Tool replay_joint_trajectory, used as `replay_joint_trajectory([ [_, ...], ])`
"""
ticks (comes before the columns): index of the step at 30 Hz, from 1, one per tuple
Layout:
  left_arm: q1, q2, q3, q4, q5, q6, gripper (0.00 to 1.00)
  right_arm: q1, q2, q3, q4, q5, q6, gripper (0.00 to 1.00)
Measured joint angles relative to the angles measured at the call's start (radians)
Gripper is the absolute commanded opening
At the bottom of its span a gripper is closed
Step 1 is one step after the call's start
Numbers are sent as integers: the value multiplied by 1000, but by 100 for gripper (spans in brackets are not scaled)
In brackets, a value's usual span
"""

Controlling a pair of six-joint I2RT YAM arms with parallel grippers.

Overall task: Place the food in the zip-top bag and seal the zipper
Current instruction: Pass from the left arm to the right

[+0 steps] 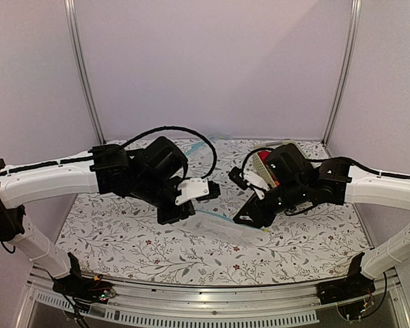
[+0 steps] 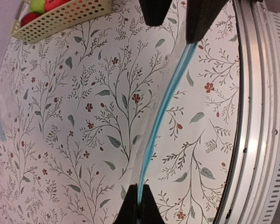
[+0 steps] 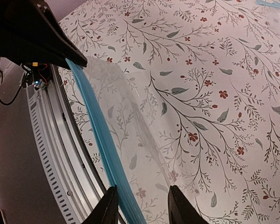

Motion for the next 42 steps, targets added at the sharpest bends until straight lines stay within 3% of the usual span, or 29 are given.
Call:
replay_joint_trajectory([
  [21,0,0,0,-6,0,8,0,0,45,-3,2,5,-11,27],
  [25,0,0,1,-7,0,8,0,2,53,-3,15,3,-13,19],
  [28,0,1,1,-6,1,7,0,4,69,-3,34,-8,-11,2],
  [31,0,3,1,-5,2,4,0,9,82,-3,58,-15,11,0],
  [32,0,4,1,-5,1,1,3,10,83,-3,66,-16,16,0],
  [33,0,5,1,-1,0,-5,17,10,83,-3,73,-15,25,0],
  [34,0,6,0,5,0,-11,36,10,83,-3,83,-14,37,0],
  [36,0,6,-5,27,-1,-31,90,10,83,-3,103,-4,63,0],
  [37,0,6,-12,45,-4,-48,98,10,83,-3,110,4,75,0],
  [42,8,-24,-75,143,-28,-146,100,10,83,-3,136,85,158,0],
])
